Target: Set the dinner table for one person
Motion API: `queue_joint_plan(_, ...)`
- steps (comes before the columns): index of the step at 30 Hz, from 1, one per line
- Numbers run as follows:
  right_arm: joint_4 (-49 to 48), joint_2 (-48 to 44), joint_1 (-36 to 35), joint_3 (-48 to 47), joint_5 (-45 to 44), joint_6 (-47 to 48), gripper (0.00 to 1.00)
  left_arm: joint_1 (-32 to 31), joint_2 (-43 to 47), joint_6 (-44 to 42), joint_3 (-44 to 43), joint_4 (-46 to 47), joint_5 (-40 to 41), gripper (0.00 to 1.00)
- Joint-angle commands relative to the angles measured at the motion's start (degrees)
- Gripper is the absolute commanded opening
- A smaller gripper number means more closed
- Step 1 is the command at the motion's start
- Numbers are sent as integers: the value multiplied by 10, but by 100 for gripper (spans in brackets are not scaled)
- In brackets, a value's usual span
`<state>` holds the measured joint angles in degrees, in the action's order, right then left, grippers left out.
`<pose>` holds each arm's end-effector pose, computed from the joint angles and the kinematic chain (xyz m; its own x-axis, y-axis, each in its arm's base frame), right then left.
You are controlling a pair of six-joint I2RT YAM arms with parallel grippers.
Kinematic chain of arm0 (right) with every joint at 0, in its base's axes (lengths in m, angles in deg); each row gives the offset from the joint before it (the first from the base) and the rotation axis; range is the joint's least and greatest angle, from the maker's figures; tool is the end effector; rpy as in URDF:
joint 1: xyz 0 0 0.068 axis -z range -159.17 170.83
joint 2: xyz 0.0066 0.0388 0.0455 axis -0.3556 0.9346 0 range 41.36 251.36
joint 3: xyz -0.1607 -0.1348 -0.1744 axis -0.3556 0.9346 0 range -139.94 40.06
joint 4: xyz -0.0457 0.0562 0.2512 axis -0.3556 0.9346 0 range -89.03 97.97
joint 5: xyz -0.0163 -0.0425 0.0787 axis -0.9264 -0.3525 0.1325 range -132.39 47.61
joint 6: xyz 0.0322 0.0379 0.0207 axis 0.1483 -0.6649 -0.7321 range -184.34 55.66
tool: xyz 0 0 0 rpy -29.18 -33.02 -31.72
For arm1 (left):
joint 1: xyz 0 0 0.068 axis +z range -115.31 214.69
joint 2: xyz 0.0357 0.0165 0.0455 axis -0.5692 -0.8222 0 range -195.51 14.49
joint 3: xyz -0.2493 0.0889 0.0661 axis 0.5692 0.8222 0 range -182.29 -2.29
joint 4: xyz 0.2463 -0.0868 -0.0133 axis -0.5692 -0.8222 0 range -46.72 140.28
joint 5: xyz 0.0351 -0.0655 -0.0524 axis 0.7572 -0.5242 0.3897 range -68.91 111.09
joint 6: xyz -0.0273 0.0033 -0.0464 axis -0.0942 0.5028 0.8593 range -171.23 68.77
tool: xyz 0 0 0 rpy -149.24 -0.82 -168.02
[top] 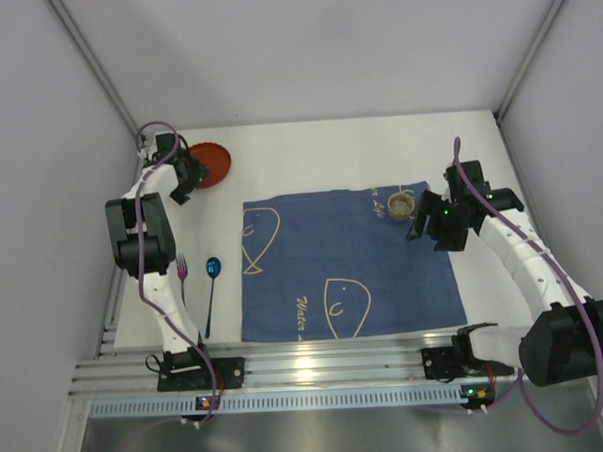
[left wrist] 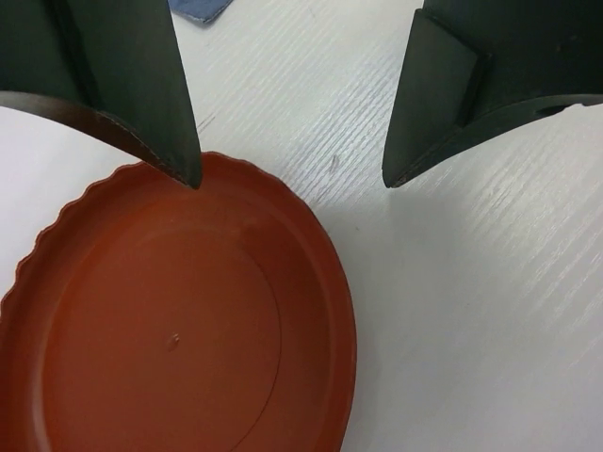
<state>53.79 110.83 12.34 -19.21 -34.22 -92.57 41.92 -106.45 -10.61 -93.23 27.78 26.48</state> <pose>0.2255 0.0387 0.2790 -0.8758 0.3428 -0.3398 0.2321 0.9164 0.3261 0.4605 0.0618 0.1825 -0.4790 -0.7140 -0.5106 -0.6505 0.6793 -0.3397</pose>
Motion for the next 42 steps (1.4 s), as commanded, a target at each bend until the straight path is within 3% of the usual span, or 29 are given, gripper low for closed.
queue_joint_plan(1, 6, -21, -3, 2, 1, -6, 72, 7, -5, 13, -32, 37, 7, 82)
queue_joint_plan(4, 11, -23, -1, -1, -3, -5, 72, 9, -19, 20, -36, 31, 13, 79)
queue_joint_plan(7, 16, -24, -2, 0, -4, -4, 72, 11, -41, 20, -53, 23, 13, 67)
queue_joint_plan(8, 18, -25, -2, 4, -4, -5, 72, 11, -56, 19, -60, 20, 10, 55)
queue_joint_plan(13, 29, -36, -2, 16, -1, -4, 72, 11, -90, 20, -107, 1, -12, 20)
queue_joint_plan(15, 34, -48, -2, 20, 0, -5, 72, 11, -91, 18, -110, -4, -26, 0)
queue_joint_plan(19, 44, -65, -1, 25, 2, -4, 72, 11, -62, 9, -93, 0, -73, 0)
queue_joint_plan(28, 52, -130, -3, 47, 12, -11, 73, -12, 152, -55, 47, 55, -222, 0)
queue_joint_plan(31, 56, -151, -2, 42, 18, -17, 78, -70, 211, -105, 57, -7, -182, 0)
queue_joint_plan(35, 81, -194, -2, 34, 23, -17, 80, -209, 284, -127, 97, -37, -144, 0)
queue_joint_plan(42, 147, -298, -3, 54, 22, -33, 87, -363, 342, -46, 231, -7, -99, 0)
